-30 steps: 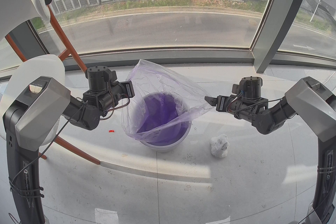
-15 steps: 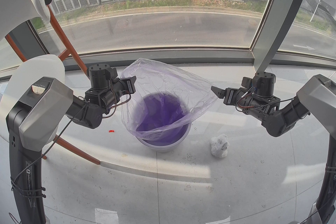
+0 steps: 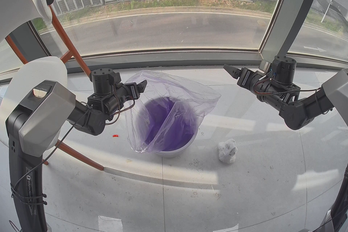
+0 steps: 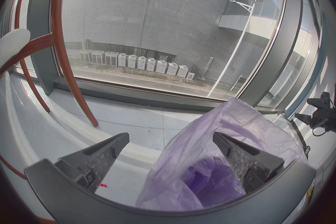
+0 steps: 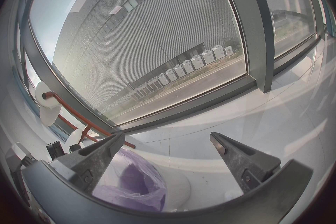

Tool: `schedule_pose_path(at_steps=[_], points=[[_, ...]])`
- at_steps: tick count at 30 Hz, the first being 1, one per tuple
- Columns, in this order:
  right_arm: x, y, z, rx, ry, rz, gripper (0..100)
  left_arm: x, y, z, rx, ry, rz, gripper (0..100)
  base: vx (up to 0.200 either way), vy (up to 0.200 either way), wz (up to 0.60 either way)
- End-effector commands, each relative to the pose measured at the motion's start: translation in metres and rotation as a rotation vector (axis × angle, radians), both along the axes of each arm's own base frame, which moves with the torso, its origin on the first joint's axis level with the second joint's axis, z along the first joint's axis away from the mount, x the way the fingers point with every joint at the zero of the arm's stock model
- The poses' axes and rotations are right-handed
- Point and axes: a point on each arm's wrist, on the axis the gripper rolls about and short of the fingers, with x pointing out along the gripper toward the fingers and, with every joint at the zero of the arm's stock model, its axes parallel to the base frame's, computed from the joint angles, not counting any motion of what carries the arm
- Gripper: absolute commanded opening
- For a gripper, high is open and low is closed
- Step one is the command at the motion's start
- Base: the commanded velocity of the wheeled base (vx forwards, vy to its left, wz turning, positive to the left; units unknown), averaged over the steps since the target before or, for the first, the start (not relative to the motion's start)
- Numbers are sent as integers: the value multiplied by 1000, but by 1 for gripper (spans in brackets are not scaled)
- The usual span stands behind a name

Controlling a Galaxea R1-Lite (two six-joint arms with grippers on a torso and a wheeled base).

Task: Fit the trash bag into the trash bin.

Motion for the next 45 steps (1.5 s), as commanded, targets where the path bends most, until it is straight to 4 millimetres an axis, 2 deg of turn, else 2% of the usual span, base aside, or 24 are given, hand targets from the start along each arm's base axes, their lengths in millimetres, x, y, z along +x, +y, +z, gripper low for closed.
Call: schedule_pose_path(at_steps=[1, 4, 9, 13, 15, 16, 17, 20, 23, 28, 33, 45], points=[[-10, 3, -6, -35, 32, 14, 100, -10, 6, 7, 7, 13, 6, 100, 0, 0, 0], [-17, 10, -16, -64, 58, 41, 100, -9, 18, 6, 9, 14, 30, 100, 0, 0, 0], [-38, 45, -22, -97, 101, 148, 100, -19, 17, 23, 4, -4, 24, 100, 0, 0, 0], [-52, 63, -35, -109, 266, 195, 100, -28, 12, 15, 12, 32, 1, 100, 0, 0, 0], [-61, 78, -36, -83, 338, 220, 100, -31, 11, 11, 15, 44, -4, 100, 0, 0, 0], [-61, 78, -36, -83, 338, 220, 100, -31, 11, 11, 15, 44, -4, 100, 0, 0, 0], [-66, 91, -36, -65, 400, 238, 100, -33, 7, 9, 18, 51, -13, 100, 0, 0, 0], [-71, 112, -27, -44, 471, 264, 100, -36, 4, 6, 21, 65, -22, 100, 0, 0, 0], [-65, 132, -16, -2, 507, 271, 100, -38, 3, 3, 27, 73, -26, 100, 0, 0, 0], [-52, 157, -14, 21, 562, 260, 100, -39, -2, 3, 38, 72, -40, 100, 0, 0, 0], [-37, 168, -25, -17, 602, 216, 100, -39, -2, 4, 34, 57, -40, 100, 0, 0, 0], [-14, 180, -40, -56, 662, 166, 100, -39, -3, 6, 41, 49, -44, 100, 0, 0, 0]])
